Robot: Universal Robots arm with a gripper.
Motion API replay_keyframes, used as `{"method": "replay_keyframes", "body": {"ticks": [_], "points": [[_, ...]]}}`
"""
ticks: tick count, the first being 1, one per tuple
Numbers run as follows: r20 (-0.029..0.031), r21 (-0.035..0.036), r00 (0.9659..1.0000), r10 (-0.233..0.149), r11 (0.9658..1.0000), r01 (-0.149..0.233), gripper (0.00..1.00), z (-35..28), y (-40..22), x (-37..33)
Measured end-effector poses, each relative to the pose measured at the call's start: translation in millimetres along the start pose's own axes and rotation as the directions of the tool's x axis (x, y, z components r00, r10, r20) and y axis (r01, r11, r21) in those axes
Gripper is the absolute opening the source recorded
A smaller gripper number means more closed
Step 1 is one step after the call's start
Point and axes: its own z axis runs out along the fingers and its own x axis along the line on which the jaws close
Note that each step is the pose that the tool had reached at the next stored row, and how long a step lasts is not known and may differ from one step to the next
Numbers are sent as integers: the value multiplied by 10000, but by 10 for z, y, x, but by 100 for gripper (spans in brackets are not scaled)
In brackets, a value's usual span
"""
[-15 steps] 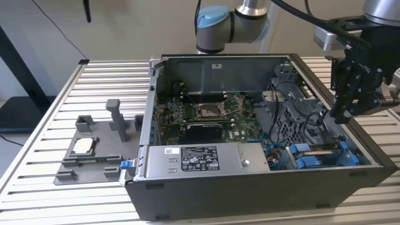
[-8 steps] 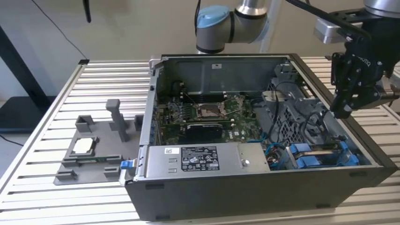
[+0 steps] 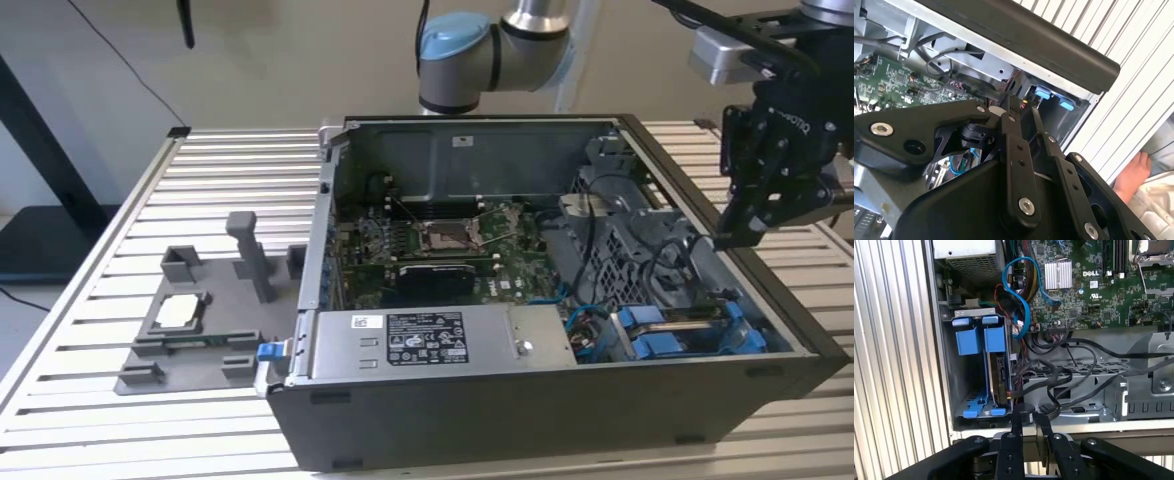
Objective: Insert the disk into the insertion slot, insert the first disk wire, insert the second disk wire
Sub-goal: 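Insert the second disk wire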
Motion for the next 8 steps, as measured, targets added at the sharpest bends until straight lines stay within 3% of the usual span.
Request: {"method": "replay_keyframes", "body": {"ticks": [4, 8], "points": [[-6, -67, 10000, 4, 10000, -4, 27, 49, -3, -94], [-64, -221, 10000, 15, 9998, -16, 27, 74, -21, -116]]}}
